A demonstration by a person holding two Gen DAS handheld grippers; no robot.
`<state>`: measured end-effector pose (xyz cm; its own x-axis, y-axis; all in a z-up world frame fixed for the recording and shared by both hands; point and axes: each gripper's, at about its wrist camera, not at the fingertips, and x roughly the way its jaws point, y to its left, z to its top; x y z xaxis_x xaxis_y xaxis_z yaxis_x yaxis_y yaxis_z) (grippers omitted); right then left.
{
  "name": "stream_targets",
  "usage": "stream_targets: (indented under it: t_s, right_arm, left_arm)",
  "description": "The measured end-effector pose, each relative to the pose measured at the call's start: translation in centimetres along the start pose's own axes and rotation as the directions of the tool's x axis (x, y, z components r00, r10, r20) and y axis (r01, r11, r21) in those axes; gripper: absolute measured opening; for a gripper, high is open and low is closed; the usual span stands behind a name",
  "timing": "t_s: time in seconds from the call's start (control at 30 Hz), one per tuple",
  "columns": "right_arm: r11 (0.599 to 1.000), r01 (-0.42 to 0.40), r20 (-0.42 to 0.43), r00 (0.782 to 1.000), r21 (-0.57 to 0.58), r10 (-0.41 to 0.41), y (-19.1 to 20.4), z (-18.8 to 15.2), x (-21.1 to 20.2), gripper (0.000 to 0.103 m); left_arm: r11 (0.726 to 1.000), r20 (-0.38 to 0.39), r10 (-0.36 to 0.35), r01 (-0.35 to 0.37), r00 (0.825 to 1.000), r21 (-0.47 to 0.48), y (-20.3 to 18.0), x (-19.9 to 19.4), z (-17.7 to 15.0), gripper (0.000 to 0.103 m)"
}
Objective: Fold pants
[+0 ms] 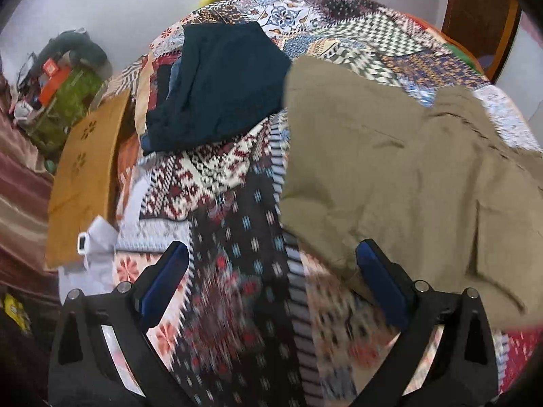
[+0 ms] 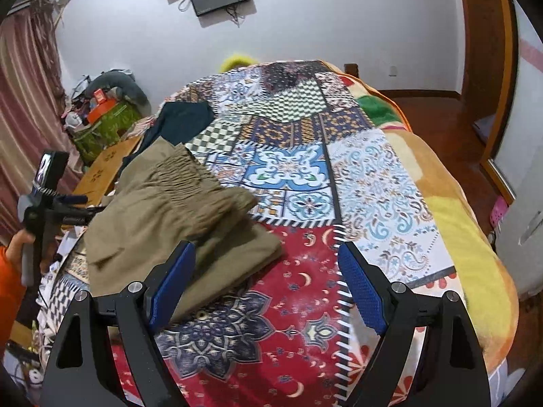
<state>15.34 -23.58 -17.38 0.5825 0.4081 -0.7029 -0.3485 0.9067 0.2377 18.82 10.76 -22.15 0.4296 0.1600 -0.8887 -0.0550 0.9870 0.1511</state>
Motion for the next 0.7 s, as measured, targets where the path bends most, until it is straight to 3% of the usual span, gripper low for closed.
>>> stream_targets:
  t_s: [0.37, 0.47, 0.53, 0.63, 0.7]
  right_arm:
    - [0.997, -0.075, -0.001, 0.997, -0.035, 0.075, 1.9, -0.5, 1.5, 0.083]
    - [0.995, -0.101, -0.015, 0.995, -0.019, 0.101, 1.8, -0.7, 2.4, 0.077]
    - [0.994, -0.110, -0.034, 0.993, -0.009, 0.109, 1.7, -0.9, 2.9, 0.061]
    - [0.992, -0.130, -0.051, 0.990, -0.003, 0.129, 1.7, -0.8, 3.4, 0.048]
    - [0.990, -0.142, -0.050, 0.989, -0.013, 0.141, 2.0, -0.5, 3.4, 0.046]
  left_arm:
    - [0.992, 0.085, -0.113, 0.108, 0.990, 0.061, -4.3, -4.4, -3.9, 0.100]
    - [0.992, 0.151, -0.111, 0.102, 0.982, 0.069, -4.7, -5.6, -4.0, 0.087]
    - [0.992, 0.173, -0.123, 0.116, 0.977, 0.047, -4.4, -6.2, -3.8, 0.078]
    - [0.992, 0.209, -0.123, 0.123, 0.970, 0.013, -3.6, -7.0, -3.2, 0.061]
    - [0.991, 0.228, -0.128, 0.132, 0.965, -0.004, -3.3, -7.4, -2.3, 0.047]
